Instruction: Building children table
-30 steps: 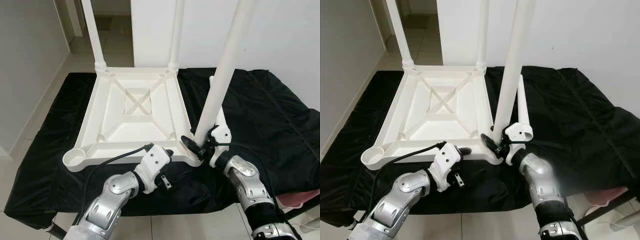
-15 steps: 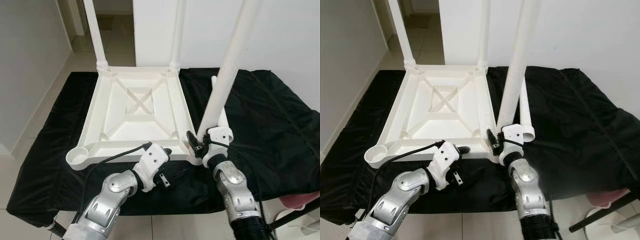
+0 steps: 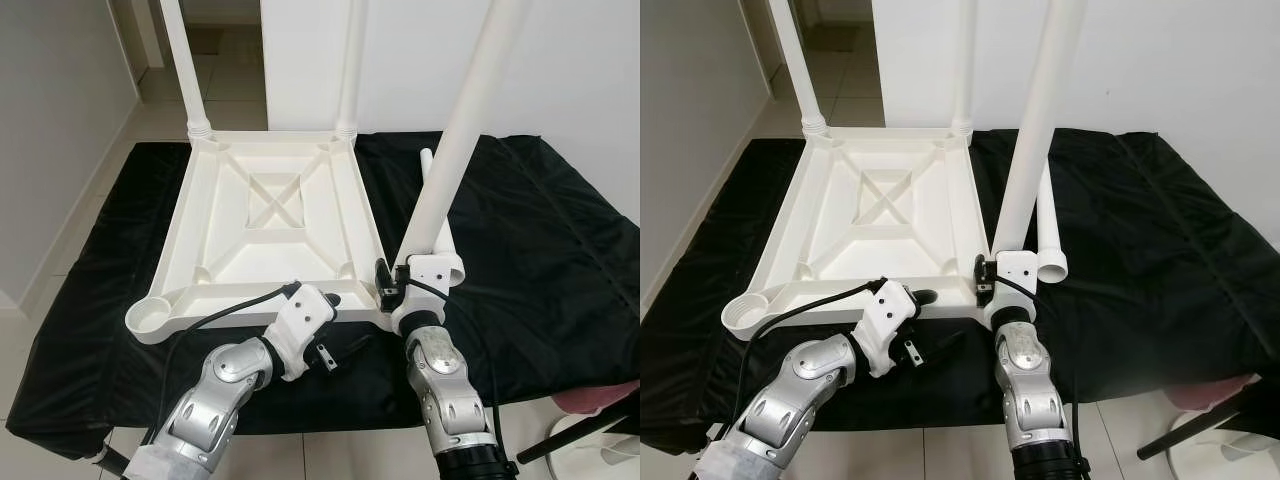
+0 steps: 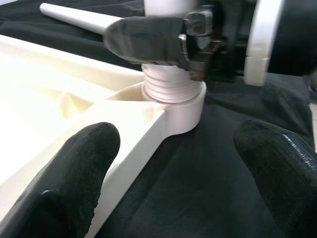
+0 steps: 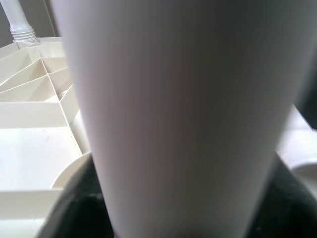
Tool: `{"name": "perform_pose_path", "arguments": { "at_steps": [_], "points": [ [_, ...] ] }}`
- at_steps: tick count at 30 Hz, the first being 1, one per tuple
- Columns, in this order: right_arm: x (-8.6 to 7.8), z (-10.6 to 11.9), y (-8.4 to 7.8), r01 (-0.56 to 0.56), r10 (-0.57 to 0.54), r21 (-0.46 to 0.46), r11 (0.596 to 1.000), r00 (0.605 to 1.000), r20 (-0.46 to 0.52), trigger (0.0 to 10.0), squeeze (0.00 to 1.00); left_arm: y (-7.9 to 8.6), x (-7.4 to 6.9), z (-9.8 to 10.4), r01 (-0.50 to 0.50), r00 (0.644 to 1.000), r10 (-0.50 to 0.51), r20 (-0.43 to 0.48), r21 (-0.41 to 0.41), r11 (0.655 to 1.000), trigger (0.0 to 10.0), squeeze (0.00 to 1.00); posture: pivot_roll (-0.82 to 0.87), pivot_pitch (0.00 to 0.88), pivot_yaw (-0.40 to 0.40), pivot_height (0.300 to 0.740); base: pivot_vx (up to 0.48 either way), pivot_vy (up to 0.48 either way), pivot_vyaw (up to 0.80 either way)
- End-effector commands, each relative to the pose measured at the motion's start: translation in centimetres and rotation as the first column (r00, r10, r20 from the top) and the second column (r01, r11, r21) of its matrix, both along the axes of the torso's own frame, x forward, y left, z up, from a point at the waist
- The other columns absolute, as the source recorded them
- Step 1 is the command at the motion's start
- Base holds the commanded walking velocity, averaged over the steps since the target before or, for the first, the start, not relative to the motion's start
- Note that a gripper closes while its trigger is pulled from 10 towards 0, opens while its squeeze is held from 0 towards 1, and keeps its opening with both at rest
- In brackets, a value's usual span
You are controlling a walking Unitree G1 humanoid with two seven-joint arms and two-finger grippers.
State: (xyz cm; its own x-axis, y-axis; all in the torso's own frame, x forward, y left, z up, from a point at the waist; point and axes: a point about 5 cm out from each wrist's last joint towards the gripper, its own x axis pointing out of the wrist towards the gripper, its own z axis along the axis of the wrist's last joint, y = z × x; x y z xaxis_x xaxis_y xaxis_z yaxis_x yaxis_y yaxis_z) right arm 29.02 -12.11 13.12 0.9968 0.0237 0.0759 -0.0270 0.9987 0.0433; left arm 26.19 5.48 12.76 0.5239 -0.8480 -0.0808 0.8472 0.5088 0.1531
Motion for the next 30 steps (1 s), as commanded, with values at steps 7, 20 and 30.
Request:
{"name": "perform_pose_path", "arguments": {
  "at_steps": [7,20,30],
  "points": [
    [-1.1,0.3,0.2,-0.053,0.052,0.022,0.998,0.997,0.048,10.0,1.0,0.2,0.6,0.2,-0.044,0.999,0.044,0.015,-0.013,0.999,10.0,0.0,-0.04,0.0,-0.006,0.74,0.0,0.0,0.0],
    [-2.5,0.0,-1.9,-0.198,0.2,-0.033,0.98,0.977,0.081,10.0,0.0,0.4,-0.3,0.3,-0.066,0.998,0.066,0.01,-0.032,0.997,10.0,0.0,-0.03,0.0,-0.009,0.74,0.0,0.0,0.0],
    [-0.9,0.1,-3.4,-0.341,0.346,-0.087,0.936,0.937,0.054,10.0,0.0,0.0,-1.1,0.1,-0.023,1.0,0.022,-0.022,-0.05,0.998,10.0,0.0,-0.04,0.0,-0.015,0.74,0.0,0.0,0.0]
  ]
}}
